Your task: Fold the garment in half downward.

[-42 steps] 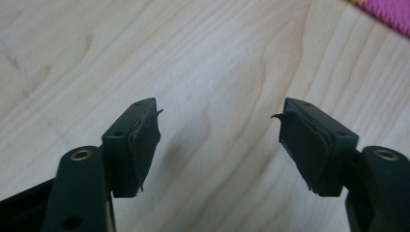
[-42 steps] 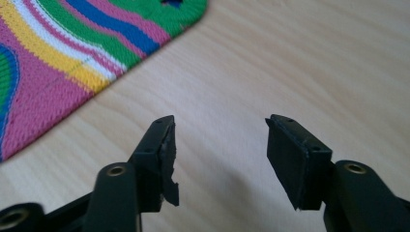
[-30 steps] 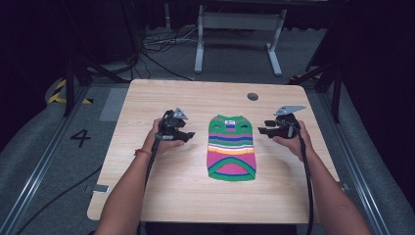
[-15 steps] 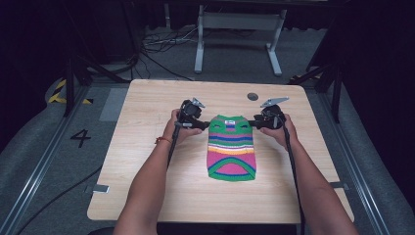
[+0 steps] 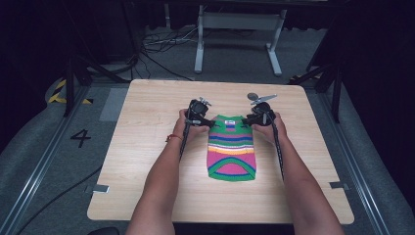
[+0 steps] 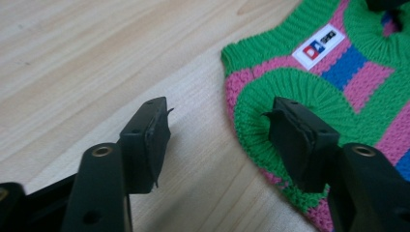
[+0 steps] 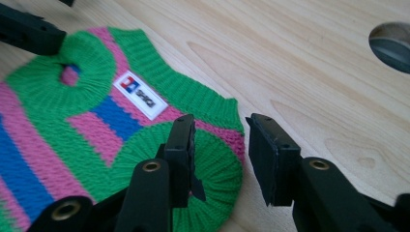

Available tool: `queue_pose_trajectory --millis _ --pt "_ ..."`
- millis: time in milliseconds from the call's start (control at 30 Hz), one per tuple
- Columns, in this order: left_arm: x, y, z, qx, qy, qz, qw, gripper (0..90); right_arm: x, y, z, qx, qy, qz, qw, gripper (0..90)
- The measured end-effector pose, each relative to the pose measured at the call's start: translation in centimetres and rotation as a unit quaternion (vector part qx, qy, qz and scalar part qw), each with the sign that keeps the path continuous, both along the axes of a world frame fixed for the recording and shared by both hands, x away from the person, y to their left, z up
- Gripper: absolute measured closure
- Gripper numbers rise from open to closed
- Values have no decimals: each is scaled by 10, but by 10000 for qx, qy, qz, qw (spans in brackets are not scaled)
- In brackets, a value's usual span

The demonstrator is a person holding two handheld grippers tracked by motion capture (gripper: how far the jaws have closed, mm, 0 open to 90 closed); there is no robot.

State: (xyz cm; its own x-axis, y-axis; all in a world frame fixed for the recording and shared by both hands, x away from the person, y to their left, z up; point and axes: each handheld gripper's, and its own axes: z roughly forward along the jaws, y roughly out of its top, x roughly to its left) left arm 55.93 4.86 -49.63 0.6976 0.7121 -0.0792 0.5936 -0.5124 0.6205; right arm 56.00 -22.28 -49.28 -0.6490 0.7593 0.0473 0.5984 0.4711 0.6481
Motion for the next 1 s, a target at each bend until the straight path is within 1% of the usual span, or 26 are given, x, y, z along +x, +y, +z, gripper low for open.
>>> queue_pose_trajectory --millis 33,67,100,133,200,233,300,333,367,400,433,467,500,533,600,667,700,733,833,867,900,933,1000 --pt "0 0 -1 -29 12 9 10000 393 0 0 0 0 0 0 10000 632" --pt "1 -1 -1 -80 -11 12 10000 393 1 0 -3 41 26 -53 10000 625" --pt "1 -1 -1 -80 -11 12 10000 385 1 0 -3 41 26 -53 10000 625" --pt "1 -2 -1 -97 -11 18 10000 385 2 0 -5 115 48 -67 9999 622" --pt "1 -4 2 -216 19 -68 9997 371 2 -1 -7 232 72 -85 9997 621" --pt "2 -7 3 -178 13 -93 9998 368 2 -1 -7 267 69 -82 9996 623" --pt "2 -14 0 -81 54 -138 9999 368 1 -1 -7 214 91 -44 9997 623" --pt "2 -16 -2 -118 92 -154 9998 363 1 -1 -6 200 96 -40 9997 623" --pt "2 -16 -3 -219 125 -163 9995 360 1 -1 -6 183 105 -42 9998 624" --pt "2 -15 -3 -369 196 -223 9989 349 0 -1 -6 186 111 -80 9997 630" --pt "2 -14 -3 -400 229 -255 9986 367 -1 0 -6 186 116 -120 9997 649" --pt "3 -13 -3 -382 186 -222 9988 378 -2 0 -6 218 106 -119 9996 667" --pt "3 -13 -3 -382 186 -222 9988 400 -2 0 -6 218 106 -119 9996 667" --pt "3 -12 -3 -421 198 -155 9988 400 -3 1 -7 242 84 -141 9996 672" --pt "3 -10 -3 -433 221 -160 9987 443 -3 1 -6 206 112 -110 9997 706" --pt "3 -9 -2 -421 243 -189 9986 545 -3 1 -6 207 148 -79 9996 724" --pt "3 -9 -2 -358 217 -180 9990 579 -3 1 -5 216 159 -81 9996 744" --pt "3 -9 -2 -366 240 -192 9989 637 -3 1 -5 230 174 -77 9996 760" --pt "2 -11 -1 -299 234 -239 9990 746 -4 2 -6 308 231 -118 9992 808" --pt "2 -12 -1 -249 213 -260 9991 768 -4 1 -6 369 255 -146 9989 816" --pt "1 -14 1 -152 147 -305 9993 795 -4 0 -6 405 262 -172 9987 828" --pt "1 -15 2 -83 137 -326 9993 817 -5 -1 -6 434 244 -164 9986 836" --pt "0 -16 5 -70 84 -311 9995 832 -5 -3 -5 450 243 -180 9985 845"
